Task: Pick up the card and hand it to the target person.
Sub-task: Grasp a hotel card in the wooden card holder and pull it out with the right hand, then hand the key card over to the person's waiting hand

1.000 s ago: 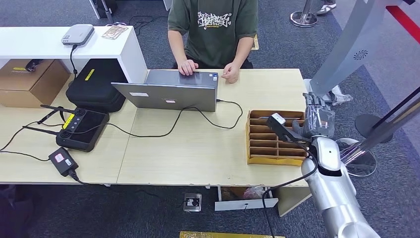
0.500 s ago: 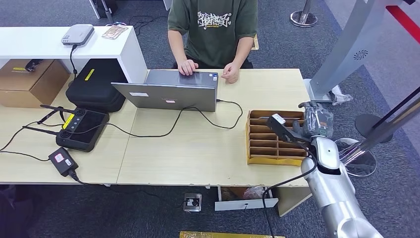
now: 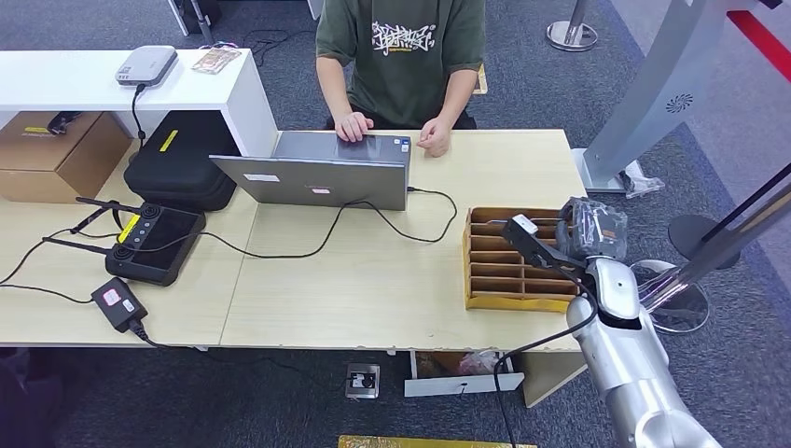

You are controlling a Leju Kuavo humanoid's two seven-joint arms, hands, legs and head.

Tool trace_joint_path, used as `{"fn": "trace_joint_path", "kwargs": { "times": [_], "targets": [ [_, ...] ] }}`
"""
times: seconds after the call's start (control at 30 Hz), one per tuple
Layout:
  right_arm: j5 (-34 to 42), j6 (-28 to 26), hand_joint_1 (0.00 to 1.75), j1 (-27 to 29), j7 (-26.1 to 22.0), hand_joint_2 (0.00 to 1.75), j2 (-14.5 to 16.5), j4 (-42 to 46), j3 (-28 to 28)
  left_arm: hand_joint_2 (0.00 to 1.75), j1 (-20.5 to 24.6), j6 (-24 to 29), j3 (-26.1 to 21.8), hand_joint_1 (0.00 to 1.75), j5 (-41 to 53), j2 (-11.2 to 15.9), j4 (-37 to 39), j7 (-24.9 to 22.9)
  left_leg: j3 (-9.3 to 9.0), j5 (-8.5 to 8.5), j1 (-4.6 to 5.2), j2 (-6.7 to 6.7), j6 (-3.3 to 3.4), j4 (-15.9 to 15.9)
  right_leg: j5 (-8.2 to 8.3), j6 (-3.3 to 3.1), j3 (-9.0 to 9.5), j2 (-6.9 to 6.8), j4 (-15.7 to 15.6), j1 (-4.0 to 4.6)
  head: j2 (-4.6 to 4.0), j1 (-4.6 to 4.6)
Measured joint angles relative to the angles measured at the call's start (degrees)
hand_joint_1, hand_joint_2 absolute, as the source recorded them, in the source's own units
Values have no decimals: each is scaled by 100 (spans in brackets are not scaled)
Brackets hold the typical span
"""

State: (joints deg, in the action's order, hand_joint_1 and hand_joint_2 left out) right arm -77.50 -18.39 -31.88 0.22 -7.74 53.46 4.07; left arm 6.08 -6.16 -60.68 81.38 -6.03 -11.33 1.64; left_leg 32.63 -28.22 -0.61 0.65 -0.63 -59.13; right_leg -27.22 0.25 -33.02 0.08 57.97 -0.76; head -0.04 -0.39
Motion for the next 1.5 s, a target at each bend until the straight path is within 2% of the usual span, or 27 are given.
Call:
{"fn": "trace_joint_path", "kwargs": {
  "times": [0.13,0.2,0.57,0.7,0.87,1.2,1.5],
  "targets": [
    [0,25,162,-1,0,175,0,-8,0,0,-3,-1,1,0,-17,0,0,2,0,0,0,0,0,0,0,0,0,0,0,0,0,0],
    [0,44,164,-1,0,175,0,-28,1,0,-5,0,1,0,-30,0,0,2,1,0,0,0,0,0,0,0,0,0,0,0,0,0],
    [149,-11,157,-6,-171,175,11,-14,99,0,-66,0,-2,0,-84,0,0,74,0,0,0,0,0,0,0,0,0,0,0,0,0,-1],
    [359,144,156,5,-269,175,9,371,101,0,-87,0,-2,0,-103,0,1,87,-1,1,0,0,0,0,0,0,0,0,0,0,0,0],
    [638,290,163,119,-339,175,-11,1153,101,0,-99,0,-2,0,-121,0,-1,135,-1,0,0,0,0,0,0,0,-1,0,0,0,0,-1],
    [924,338,158,568,-354,175,-302,2579,101,0,-116,0,-2,0,-121,0,-1,181,0,0,1,2,1,0,0,0,-1,-2,-1,0,0,0],
    [944,221,166,662,-512,175,-268,2792,109,0,-112,0,-2,0,-134,-4,-1,173,2,1,-1,2,1,1,0,0,0,-2,1,0,0,-1]
  ]
}}
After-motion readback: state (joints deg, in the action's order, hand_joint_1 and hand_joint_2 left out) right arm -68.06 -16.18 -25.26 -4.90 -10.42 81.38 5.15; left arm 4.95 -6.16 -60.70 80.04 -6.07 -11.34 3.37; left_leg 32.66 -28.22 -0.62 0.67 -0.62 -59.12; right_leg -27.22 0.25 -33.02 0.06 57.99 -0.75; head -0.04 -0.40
